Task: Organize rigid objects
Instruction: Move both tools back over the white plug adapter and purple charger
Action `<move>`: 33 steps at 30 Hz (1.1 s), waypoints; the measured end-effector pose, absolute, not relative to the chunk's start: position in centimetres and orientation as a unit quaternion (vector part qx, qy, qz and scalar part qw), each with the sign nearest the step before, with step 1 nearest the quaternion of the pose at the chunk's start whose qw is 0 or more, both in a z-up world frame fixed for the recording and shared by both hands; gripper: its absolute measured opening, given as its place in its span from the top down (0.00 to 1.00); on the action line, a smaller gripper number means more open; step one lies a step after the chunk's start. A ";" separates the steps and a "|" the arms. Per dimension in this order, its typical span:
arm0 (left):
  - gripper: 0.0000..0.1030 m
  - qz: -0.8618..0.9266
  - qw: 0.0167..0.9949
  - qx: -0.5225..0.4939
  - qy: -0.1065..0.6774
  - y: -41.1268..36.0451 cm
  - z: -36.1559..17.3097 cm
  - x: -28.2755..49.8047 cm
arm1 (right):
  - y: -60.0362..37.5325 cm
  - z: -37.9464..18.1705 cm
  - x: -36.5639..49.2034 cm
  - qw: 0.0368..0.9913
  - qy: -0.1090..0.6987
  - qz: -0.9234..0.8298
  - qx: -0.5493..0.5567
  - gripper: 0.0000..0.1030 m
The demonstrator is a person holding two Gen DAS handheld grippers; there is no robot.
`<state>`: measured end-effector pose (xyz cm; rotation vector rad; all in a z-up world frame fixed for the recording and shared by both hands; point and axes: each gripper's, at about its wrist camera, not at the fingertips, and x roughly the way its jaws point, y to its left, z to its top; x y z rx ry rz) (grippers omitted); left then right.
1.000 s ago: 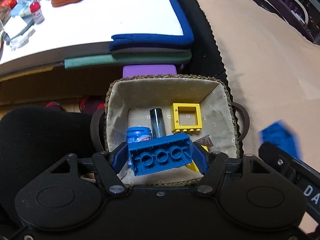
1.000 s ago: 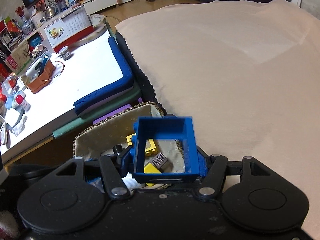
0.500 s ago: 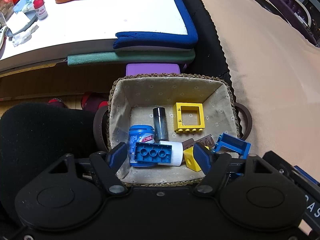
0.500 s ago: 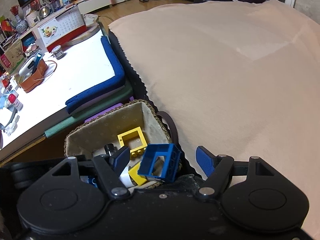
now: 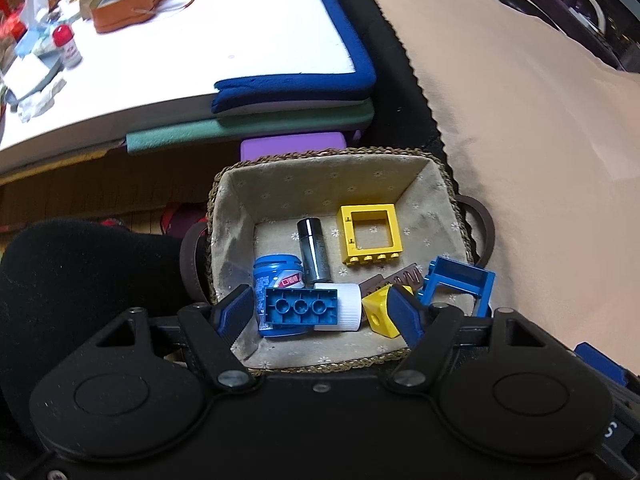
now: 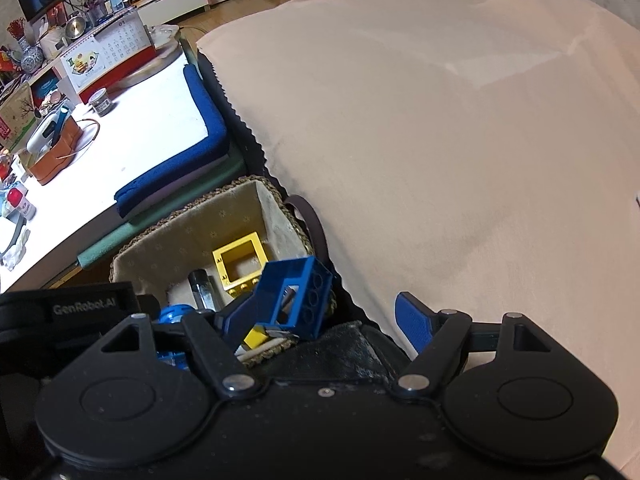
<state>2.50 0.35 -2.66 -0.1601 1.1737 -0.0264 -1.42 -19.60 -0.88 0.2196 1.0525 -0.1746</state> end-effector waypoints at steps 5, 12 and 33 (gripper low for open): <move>0.33 -0.044 0.836 -0.051 0.544 -0.9 -2.2 2.1 | -21.2 -1.1 -2.6 0.855 0.496 -0.093 0.116 0.25; 0.33 -0.095 0.840 -0.021 0.533 -2.8 -1.7 0.9 | -24.6 -1.3 -5.1 0.854 0.486 -0.117 0.143 0.23; 0.26 -0.229 0.845 0.065 0.478 -9.7 -1.4 -4.2 | -35.9 -1.3 -13.9 0.853 0.421 -0.229 0.208 0.20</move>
